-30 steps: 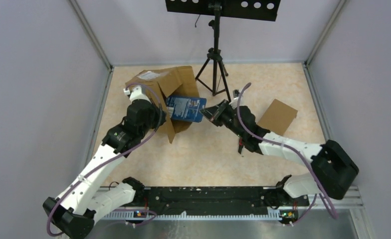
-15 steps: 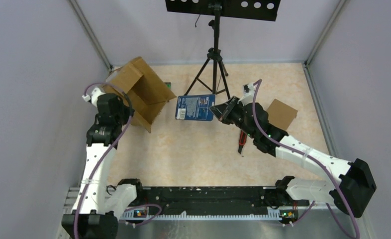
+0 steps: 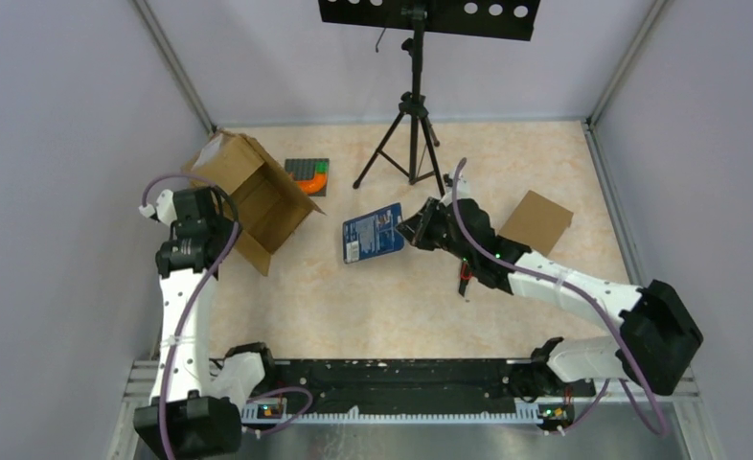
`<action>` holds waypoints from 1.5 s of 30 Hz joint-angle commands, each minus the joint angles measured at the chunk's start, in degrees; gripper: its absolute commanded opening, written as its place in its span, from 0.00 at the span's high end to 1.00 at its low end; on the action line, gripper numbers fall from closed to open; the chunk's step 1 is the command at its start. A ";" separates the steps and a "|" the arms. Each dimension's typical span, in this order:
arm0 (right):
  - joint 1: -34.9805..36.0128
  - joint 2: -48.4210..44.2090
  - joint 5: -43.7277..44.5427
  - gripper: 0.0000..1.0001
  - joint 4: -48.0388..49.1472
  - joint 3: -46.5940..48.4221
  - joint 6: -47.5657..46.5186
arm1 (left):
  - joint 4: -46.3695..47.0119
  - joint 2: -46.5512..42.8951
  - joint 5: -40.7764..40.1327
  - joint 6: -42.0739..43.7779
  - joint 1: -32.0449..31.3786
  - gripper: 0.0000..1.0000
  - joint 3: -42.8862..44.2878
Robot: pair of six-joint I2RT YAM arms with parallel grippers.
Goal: Unpack the express box
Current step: Place the product at the center of the board, then place the express box at the center of the board.
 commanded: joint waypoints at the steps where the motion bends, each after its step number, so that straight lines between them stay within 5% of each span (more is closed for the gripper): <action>1: 0.69 4.41 -3.44 1.00 6.00 3.31 -1.62 | -5.49 3.22 -6.34 -0.16 1.36 0.61 5.46; 5: 0.79 8.39 -5.01 1.00 8.13 5.91 -1.77 | -5.20 6.46 -4.27 -1.37 1.58 0.63 9.73; 10: 1.00 10.26 -4.84 1.00 9.29 7.02 -1.95 | -3.90 8.86 5.02 -6.27 1.58 0.80 15.02; 19: 1.00 11.81 -4.28 1.00 13.31 5.99 -1.21 | -9.31 17.85 5.53 -7.03 2.34 0.77 23.77; 24: 1.01 13.54 -5.10 1.00 14.81 5.87 -1.11 | -8.81 17.41 3.48 -6.11 3.69 0.48 19.59; 32: 0.92 18.38 -6.85 1.00 17.34 8.86 -0.84 | -5.46 14.20 6.31 1.80 3.33 0.02 24.67; 37: 0.87 25.24 -9.00 1.00 21.69 12.14 2.70 | -4.50 12.81 7.75 7.02 -1.10 0.02 27.95; 43: 0.88 35.57 -11.59 1.00 22.58 21.08 4.81 | -2.10 14.32 9.00 13.09 -15.46 0.02 30.03; 45: 0.83 38.88 -12.67 0.91 22.46 24.37 4.03 | -1.50 15.46 10.24 14.78 -19.64 0.02 29.97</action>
